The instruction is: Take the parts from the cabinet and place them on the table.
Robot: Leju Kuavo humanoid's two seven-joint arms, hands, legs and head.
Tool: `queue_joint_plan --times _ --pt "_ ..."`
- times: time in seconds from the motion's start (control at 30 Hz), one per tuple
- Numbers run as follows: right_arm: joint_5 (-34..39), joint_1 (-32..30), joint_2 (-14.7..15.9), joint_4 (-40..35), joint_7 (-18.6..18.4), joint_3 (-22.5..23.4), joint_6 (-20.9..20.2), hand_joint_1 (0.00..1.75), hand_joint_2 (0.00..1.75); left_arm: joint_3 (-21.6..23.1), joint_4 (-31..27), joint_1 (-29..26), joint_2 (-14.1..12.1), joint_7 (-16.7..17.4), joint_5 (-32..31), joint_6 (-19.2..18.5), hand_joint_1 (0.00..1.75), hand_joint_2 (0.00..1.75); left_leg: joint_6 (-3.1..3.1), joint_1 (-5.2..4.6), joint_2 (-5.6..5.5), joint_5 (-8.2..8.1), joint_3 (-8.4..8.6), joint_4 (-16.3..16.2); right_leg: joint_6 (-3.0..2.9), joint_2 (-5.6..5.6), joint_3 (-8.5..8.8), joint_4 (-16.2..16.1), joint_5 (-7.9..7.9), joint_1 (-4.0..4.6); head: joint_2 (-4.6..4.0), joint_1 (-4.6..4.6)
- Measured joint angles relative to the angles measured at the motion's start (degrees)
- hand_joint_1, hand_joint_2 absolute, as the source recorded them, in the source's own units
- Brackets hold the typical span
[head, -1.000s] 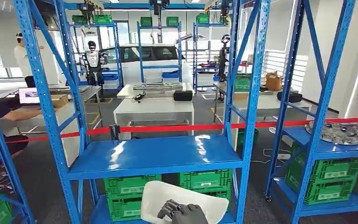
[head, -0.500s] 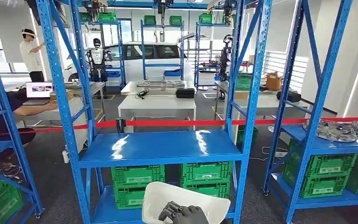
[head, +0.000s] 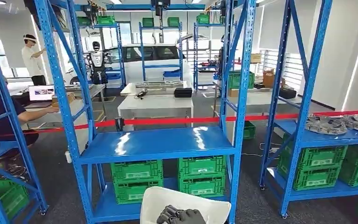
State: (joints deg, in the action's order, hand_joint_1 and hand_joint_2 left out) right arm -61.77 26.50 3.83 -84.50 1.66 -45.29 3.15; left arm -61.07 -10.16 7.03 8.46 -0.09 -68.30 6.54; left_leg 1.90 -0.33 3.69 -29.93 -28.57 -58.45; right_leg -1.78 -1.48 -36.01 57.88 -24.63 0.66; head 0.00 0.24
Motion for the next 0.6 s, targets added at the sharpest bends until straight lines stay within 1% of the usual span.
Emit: queue_joint_plan --times 0.03,0.07,0.1,0.13,0.17,0.2,0.23,0.27,0.3,0.33,0.37,0.4,0.43,0.47,0.5,0.53,0.57,0.6 --pt "-0.2 0.0 0.1 0.0 0.2 0.0 -0.1 1.75 1.75 0.0 0.0 0.1 0.1 -0.2 0.1 0.0 0.0 1.75 -0.69 -0.06 -0.21 -0.53 0.22 1.2 0.34 -0.43 -0.03 0.0 0.28 0.06 0.0 0.07" --pt "-0.3 0.0 0.1 0.0 0.2 -0.1 -0.1 1.75 1.75 0.0 0.0 0.1 0.2 -0.3 0.1 0.0 0.0 1.75 -1.04 -0.06 -0.94 -0.68 -0.39 1.5 0.58 -1.06 -0.14 0.1 0.53 -0.01 0.0 0.07" --pt "-0.4 0.0 0.1 0.0 0.3 -0.2 -0.2 1.75 1.75 0.0 0.0 0.1 0.2 -0.4 0.1 0.0 0.0 1.75 -1.43 -0.07 -1.49 -0.48 -0.73 1.4 0.89 -1.64 -0.1 -0.1 0.74 -0.1 0.0 0.11" --pt "-0.5 0.0 0.1 -0.1 0.3 -0.3 -0.2 1.75 1.75 0.0 0.0 -0.2 0.4 -0.4 0.2 0.0 0.0 1.75 -2.09 0.18 -2.04 0.05 -0.79 1.8 1.18 -2.03 -0.17 0.0 0.75 0.14 0.0 0.11" --pt "-0.5 0.1 0.1 -0.1 0.3 -0.3 -0.2 1.75 1.75 0.0 0.0 -0.3 0.5 -0.4 0.2 0.0 0.0 1.75 -2.47 0.47 -2.24 0.47 -0.59 1.9 1.64 -0.94 -0.51 0.9 -0.21 -0.15 0.0 0.11" --pt "-0.5 0.1 0.2 -0.2 0.3 -0.4 -0.2 1.75 1.75 0.0 0.0 -0.4 0.5 -0.3 0.2 0.0 0.0 1.75 -2.76 0.54 -2.76 0.91 -1.05 1.8 1.95 0.29 -1.66 3.7 -2.63 -0.22 0.0 0.24" --pt "-0.5 0.1 0.3 -0.1 0.3 -0.5 -0.2 1.75 1.75 0.0 0.0 -0.4 0.5 -0.4 0.2 0.0 0.0 1.75 -2.83 0.58 -3.16 1.26 -1.49 1.7 2.23 0.85 -3.37 8.1 -5.28 -0.46 0.0 0.28" --pt "-0.5 0.0 0.4 -0.1 0.3 -0.6 -0.2 1.75 1.75 0.0 0.0 -0.4 0.5 -0.4 0.2 0.0 0.0 1.75 -2.81 0.57 -3.76 1.59 -2.03 1.6 2.44 1.04 -5.49 13.4 -7.71 -0.55 0.0 0.28" --pt "-0.5 -0.1 0.4 -0.1 0.3 -0.7 -0.2 1.75 1.75 0.0 0.0 -0.5 0.5 -0.4 0.2 0.0 0.0 1.75 -2.7 0.57 -4.32 1.78 -2.59 1.3 2.52 1.08 -7.11 17.4 -9.17 -0.54 0.0 0.31" --pt "-0.5 -0.2 0.5 -0.1 0.3 -0.8 -0.2 1.75 1.75 0.0 0.0 -0.7 0.5 -0.4 0.2 0.0 0.0 1.75 -2.63 0.58 -4.91 1.92 -3.12 0.9 2.51 1.13 -7.6 19.1 -9.32 -0.57 0.0 0.33" --pt "-0.5 -0.3 0.6 -0.1 0.3 -0.8 -0.2 1.75 1.75 0.0 0.0 -0.8 0.6 -0.4 0.2 0.0 0.0 1.75 -2.57 0.59 -5.45 2.0 -3.46 0.6 2.41 1.18 -6.41 17.3 -8.15 -0.61 0.0 0.33" --pt "-0.5 -0.2 0.6 -0.2 0.3 -0.9 -0.2 1.75 1.75 0.0 0.0 -0.9 0.6 -0.4 0.2 0.0 0.0 1.75 -2.48 0.6 -6.16 2.06 -3.69 0.3 2.2 1.39 -3.77 13.2 -6.09 -0.61 0.0 0.35" --pt "-0.5 -0.2 0.6 -0.2 0.3 -0.9 -0.2 1.75 1.75 0.0 0.0 -0.9 0.7 -0.4 0.2 0.0 0.0 1.75 -2.37 0.61 -6.79 2.11 -3.83 0.1 1.97 2.06 -0.6 7.8 -3.9 -0.61 0.0 0.33" --pt "-0.5 -0.2 0.6 -0.2 0.3 -0.9 -0.2 1.75 1.75 0.0 0.0 -0.8 0.7 -0.4 0.2 0.0 0.0 1.75 -2.25 0.66 -7.29 2.14 -3.93 -0.2 1.62 3.85 2.36 2.7 -2.53 -0.7 0.0 0.35" --pt "-0.5 -0.2 0.6 -0.2 0.3 -0.9 -0.2 1.75 1.75 0.0 0.0 -0.8 0.8 -0.4 0.2 0.0 0.0 1.75 -1.84 0.43 -7.69 2.24 -4.38 -0.3 1.55 5.57 3.03 1.4 -3.78 -0.71 0.0 0.28" --pt "-0.5 -0.2 0.6 -0.2 0.3 -0.9 -0.2 1.75 1.75 0.0 0.0 -0.7 0.8 -0.4 0.2 0.0 0.0 1.75 -1.48 0.56 -8.32 2.43 -4.66 -0.4 1.43 4.79 2.85 1.1 -3.31 -0.69 0.0 0.39" --pt "-0.5 -0.2 0.6 -0.2 0.3 -0.9 -0.2 1.75 1.75 0.0 0.0 -0.8 0.8 -0.3 0.2 0.0 0.0 1.75 -1.11 0.8 -8.64 2.65 -4.9 -0.3 1.25 4.37 2.69 1.1 -3.22 -0.52 0.0 0.24" --pt "-0.6 -0.2 0.6 -0.2 0.3 -0.9 -0.2 1.75 1.75 0.0 0.0 -0.9 0.8 -0.2 0.2 0.1 0.0 1.75 -0.67 0.99 -9.1 2.92 -4.97 0.0 0.92 3.93 2.66 1.1 -3.12 -0.39 0.0 0.24"
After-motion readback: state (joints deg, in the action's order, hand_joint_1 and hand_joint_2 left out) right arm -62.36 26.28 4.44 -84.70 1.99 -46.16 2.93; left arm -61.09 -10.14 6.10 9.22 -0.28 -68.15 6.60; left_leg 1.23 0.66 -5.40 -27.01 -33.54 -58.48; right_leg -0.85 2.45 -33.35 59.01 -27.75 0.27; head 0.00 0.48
